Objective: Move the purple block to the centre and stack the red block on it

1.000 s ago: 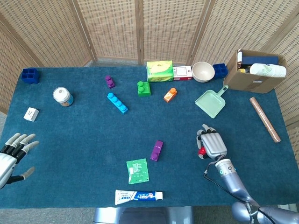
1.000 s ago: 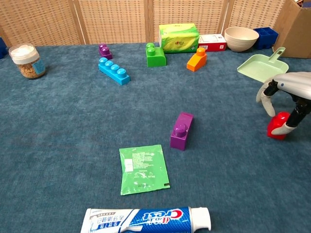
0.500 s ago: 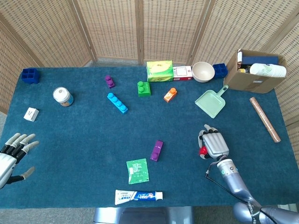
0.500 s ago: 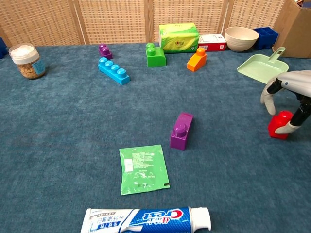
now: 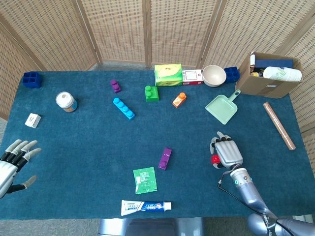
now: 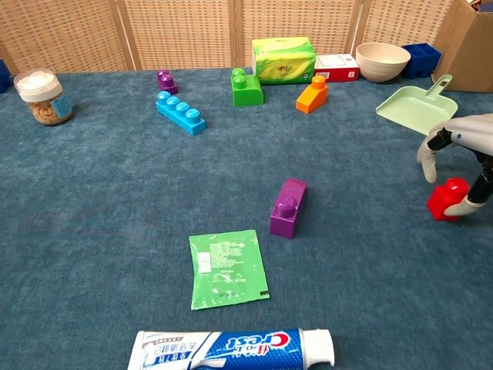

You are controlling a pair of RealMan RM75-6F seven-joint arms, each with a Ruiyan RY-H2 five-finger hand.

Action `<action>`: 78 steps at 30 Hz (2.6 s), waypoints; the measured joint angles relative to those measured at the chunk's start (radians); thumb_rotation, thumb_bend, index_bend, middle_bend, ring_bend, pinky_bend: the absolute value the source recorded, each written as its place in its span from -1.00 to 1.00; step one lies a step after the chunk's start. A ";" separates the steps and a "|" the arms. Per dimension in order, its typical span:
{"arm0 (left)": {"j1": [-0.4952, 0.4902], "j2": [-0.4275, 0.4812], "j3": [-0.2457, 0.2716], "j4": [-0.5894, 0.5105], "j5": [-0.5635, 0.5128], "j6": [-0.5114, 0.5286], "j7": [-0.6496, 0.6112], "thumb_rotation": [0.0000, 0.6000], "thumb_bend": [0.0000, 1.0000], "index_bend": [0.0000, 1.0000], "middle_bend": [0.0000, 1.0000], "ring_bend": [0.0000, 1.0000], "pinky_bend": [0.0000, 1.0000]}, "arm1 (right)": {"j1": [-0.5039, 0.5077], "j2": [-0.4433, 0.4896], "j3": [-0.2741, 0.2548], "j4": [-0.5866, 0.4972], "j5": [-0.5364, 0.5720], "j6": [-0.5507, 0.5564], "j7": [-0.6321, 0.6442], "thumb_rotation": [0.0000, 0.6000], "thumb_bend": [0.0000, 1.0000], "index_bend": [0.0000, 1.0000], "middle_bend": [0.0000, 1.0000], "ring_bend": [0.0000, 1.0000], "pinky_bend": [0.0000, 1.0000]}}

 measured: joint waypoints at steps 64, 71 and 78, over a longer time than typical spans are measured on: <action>0.015 0.045 -0.008 -0.119 0.018 0.034 0.103 1.00 -0.32 -0.70 -0.96 -1.00 -1.00 | 0.079 0.174 0.029 -0.261 -0.241 -0.070 0.157 1.00 -0.91 0.27 -0.36 -0.79 -0.66; 0.021 0.044 -0.011 -0.136 0.002 0.024 0.122 1.00 -0.31 -0.70 -0.96 -1.00 -1.00 | 0.140 0.169 0.054 -0.261 -0.257 -0.133 0.192 1.00 -0.91 0.27 -0.36 -0.79 -0.66; 0.029 0.038 -0.015 -0.144 -0.008 0.021 0.138 1.00 -0.31 -0.70 -0.96 -1.00 -1.00 | 0.199 0.144 0.070 -0.252 -0.253 -0.183 0.192 1.00 -0.91 0.26 -0.36 -0.79 -0.66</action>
